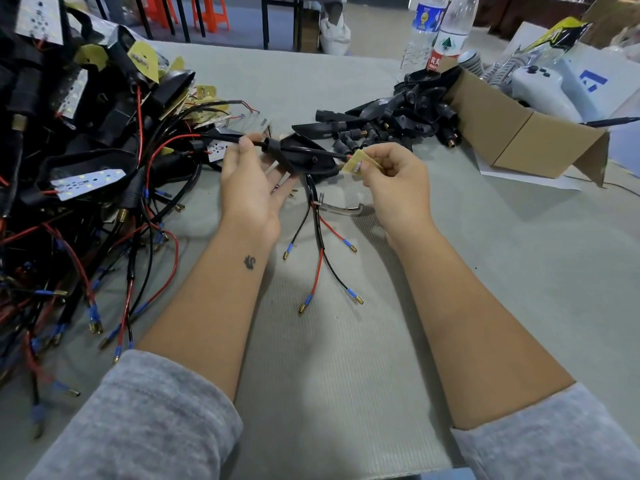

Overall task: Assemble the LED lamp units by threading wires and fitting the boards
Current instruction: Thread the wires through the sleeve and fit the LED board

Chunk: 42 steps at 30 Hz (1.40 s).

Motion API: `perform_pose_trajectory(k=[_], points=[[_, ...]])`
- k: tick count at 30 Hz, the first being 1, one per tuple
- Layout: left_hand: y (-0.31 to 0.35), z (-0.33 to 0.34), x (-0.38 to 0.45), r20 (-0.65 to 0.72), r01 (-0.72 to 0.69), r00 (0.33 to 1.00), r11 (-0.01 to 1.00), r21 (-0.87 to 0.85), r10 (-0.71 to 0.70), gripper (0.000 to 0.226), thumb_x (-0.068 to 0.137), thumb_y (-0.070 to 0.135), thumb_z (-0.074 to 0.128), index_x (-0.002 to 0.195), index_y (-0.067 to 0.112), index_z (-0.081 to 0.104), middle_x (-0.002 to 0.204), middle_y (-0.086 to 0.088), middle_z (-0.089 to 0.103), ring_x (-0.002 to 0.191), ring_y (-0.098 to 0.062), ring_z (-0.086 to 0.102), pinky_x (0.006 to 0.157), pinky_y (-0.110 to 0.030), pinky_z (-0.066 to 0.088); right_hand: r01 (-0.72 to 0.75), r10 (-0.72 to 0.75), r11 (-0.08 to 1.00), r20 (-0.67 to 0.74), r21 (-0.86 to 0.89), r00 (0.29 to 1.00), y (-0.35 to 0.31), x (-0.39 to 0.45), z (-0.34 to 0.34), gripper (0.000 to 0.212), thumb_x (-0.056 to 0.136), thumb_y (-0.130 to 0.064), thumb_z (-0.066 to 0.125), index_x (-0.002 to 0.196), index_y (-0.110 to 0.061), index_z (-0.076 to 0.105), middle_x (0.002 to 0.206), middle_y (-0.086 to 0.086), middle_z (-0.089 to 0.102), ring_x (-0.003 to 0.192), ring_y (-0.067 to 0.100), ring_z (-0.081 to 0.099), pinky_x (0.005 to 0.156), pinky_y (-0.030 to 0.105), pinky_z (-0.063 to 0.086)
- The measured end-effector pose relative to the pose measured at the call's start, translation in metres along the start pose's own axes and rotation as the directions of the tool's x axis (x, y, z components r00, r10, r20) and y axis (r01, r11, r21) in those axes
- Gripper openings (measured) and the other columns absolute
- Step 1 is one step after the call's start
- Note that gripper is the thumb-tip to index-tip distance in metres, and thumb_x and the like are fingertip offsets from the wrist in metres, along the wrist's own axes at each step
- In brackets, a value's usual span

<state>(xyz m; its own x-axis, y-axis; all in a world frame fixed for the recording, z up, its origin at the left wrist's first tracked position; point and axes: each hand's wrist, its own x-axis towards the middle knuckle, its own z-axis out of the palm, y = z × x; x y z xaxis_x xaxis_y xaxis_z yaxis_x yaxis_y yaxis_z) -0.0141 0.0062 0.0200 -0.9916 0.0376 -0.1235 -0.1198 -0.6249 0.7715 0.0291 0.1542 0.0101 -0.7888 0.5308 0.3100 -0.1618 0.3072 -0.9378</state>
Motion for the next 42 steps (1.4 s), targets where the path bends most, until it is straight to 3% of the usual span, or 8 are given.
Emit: perform_pose_trajectory(k=[3,7,11,15,25,30,34,42], points=[[-0.001,0.0,-0.001,0.065,0.074,0.995,0.997,0.033,-0.076,0.016,0.103,0.026,0.044,0.109,0.016,0.055,0.104,-0.01,0.067,0.094,-0.023,0.069,0.082,-0.035,0.059,0.014,-0.014,1.0,0.025,0.022,1.0,0.002,0.0,-0.001,0.032,0.082,0.003,0.065,0.072,-0.027,0.069,0.076,-0.007,0.071,0.079,0.015,0.065,0.08,0.035,0.055],[-0.004,0.003,-0.004,0.114,0.029,0.992,0.984,0.175,-0.05,0.009,0.099,0.021,0.052,0.104,0.017,0.058,0.099,-0.006,0.066,0.094,-0.022,0.068,0.083,-0.038,0.059,0.071,-0.071,0.997,0.03,0.016,0.997,0.001,0.0,0.0,0.038,0.079,0.004,0.068,0.067,-0.032,0.07,0.07,-0.013,0.069,0.072,0.002,0.064,0.07,0.02,0.05],[-0.007,0.002,-0.004,0.149,-0.007,0.989,0.977,0.213,-0.026,0.013,0.102,0.017,0.047,0.101,0.018,0.06,0.098,-0.005,0.064,0.089,-0.02,0.07,0.083,-0.039,0.059,0.078,-0.078,0.997,0.04,0.013,0.996,-0.001,-0.002,0.001,0.031,0.084,-0.002,0.066,0.075,-0.031,0.072,0.079,-0.005,0.073,0.075,0.007,0.067,0.077,0.026,0.055],[-0.007,0.002,-0.005,0.157,-0.032,0.988,0.98,0.195,0.0,0.02,0.104,0.016,0.042,0.092,0.018,0.058,0.098,-0.008,0.064,0.087,-0.02,0.07,0.082,-0.037,0.059,0.042,-0.042,0.999,0.034,0.01,0.999,-0.003,-0.005,0.004,0.018,0.088,-0.009,0.066,0.087,-0.024,0.073,0.095,0.003,0.073,0.08,0.009,0.066,0.078,0.023,0.054],[-0.008,0.005,-0.007,0.121,-0.076,0.991,0.976,0.206,0.052,0.022,0.105,0.015,0.039,0.092,0.019,0.056,0.091,-0.001,0.067,0.088,-0.019,0.069,0.083,-0.035,0.058,-0.037,0.038,0.999,-0.081,0.013,0.996,-0.005,-0.003,0.005,0.014,0.087,-0.014,0.065,0.078,-0.025,0.068,0.083,-0.006,0.069,0.079,0.009,0.065,0.076,0.024,0.053],[-0.007,0.006,-0.007,0.138,-0.066,0.99,0.981,0.181,0.041,0.02,0.105,0.016,0.039,0.093,0.018,0.055,0.09,0.0,0.072,0.084,-0.017,0.071,0.08,-0.035,0.06,-0.215,0.216,0.976,-0.026,0.027,0.976,-0.003,0.001,0.002,0.011,0.096,-0.029,0.053,0.093,-0.028,0.063,0.091,-0.008,0.065,0.071,0.004,0.059,0.063,0.019,0.045],[-0.007,0.006,-0.007,0.126,-0.054,0.991,0.99,0.13,0.038,0.02,0.105,0.015,0.038,0.097,0.019,0.055,0.088,0.0,0.072,0.082,-0.016,0.071,0.079,-0.036,0.06,-0.171,0.172,0.985,0.074,-0.025,0.982,-0.006,-0.003,0.001,0.011,0.091,-0.019,0.059,0.088,-0.025,0.068,0.073,-0.007,0.064,0.058,0.004,0.057,0.055,0.015,0.045],[-0.007,0.005,-0.002,0.103,0.001,0.995,0.993,0.119,-0.014,0.024,0.106,0.019,0.034,0.099,0.018,0.057,0.083,0.002,0.07,0.078,-0.015,0.07,0.076,-0.034,0.06,-0.088,0.09,0.996,0.09,-0.02,0.992,-0.01,-0.007,0.001,0.015,0.086,-0.007,0.067,0.087,-0.022,0.064,0.076,0.004,0.064,0.063,0.013,0.056,0.059,0.021,0.045]])
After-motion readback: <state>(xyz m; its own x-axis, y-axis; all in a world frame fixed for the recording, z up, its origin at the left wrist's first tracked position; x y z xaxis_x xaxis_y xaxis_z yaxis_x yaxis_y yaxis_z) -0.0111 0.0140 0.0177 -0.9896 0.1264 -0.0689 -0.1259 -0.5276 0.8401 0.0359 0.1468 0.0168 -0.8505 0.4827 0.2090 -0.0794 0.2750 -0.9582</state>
